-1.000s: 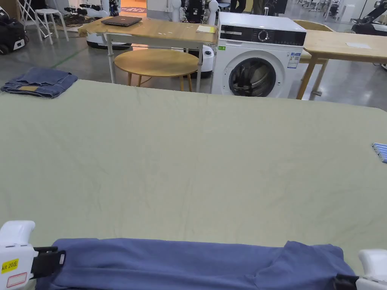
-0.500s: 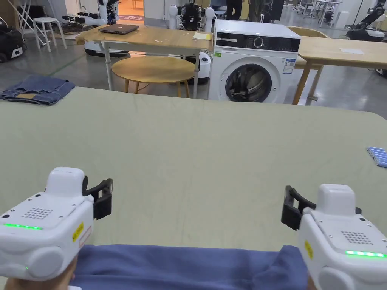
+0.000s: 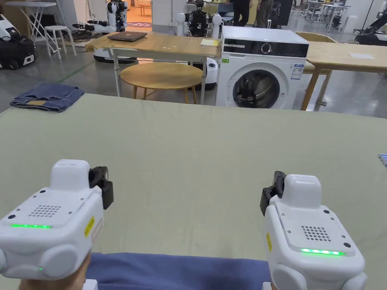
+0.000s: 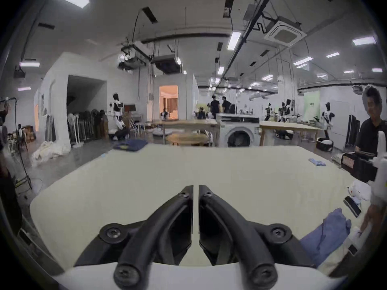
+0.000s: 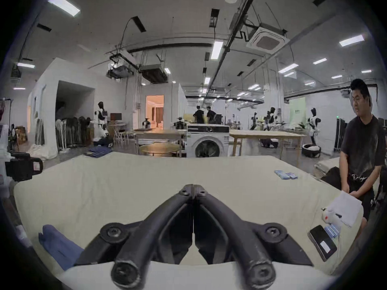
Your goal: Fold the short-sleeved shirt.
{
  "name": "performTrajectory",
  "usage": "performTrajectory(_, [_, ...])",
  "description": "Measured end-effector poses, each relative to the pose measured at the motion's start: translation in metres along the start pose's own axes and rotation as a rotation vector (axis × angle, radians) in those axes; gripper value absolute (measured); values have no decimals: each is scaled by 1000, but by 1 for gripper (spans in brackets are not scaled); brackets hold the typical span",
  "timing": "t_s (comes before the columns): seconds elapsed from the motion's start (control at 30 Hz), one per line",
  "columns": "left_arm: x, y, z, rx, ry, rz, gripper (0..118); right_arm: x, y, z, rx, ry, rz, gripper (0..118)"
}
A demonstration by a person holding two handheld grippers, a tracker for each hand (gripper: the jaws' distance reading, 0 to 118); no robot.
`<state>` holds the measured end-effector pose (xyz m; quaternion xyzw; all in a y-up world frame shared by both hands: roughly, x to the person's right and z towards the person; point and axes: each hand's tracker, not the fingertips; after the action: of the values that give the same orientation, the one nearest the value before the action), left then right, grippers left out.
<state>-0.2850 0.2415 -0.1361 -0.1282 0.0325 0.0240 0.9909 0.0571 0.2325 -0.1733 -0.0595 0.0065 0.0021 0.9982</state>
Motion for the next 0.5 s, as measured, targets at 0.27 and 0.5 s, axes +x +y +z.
performTrajectory(0.27, [-114, -26, 2, -404, -234, 247, 0, -4, -7, -6, -46, 27, 11, 0])
performTrajectory(0.5, [-186, -75, -8, -674, -266, 470, 46, -8, -10, -17, -99, 61, 32, 0])
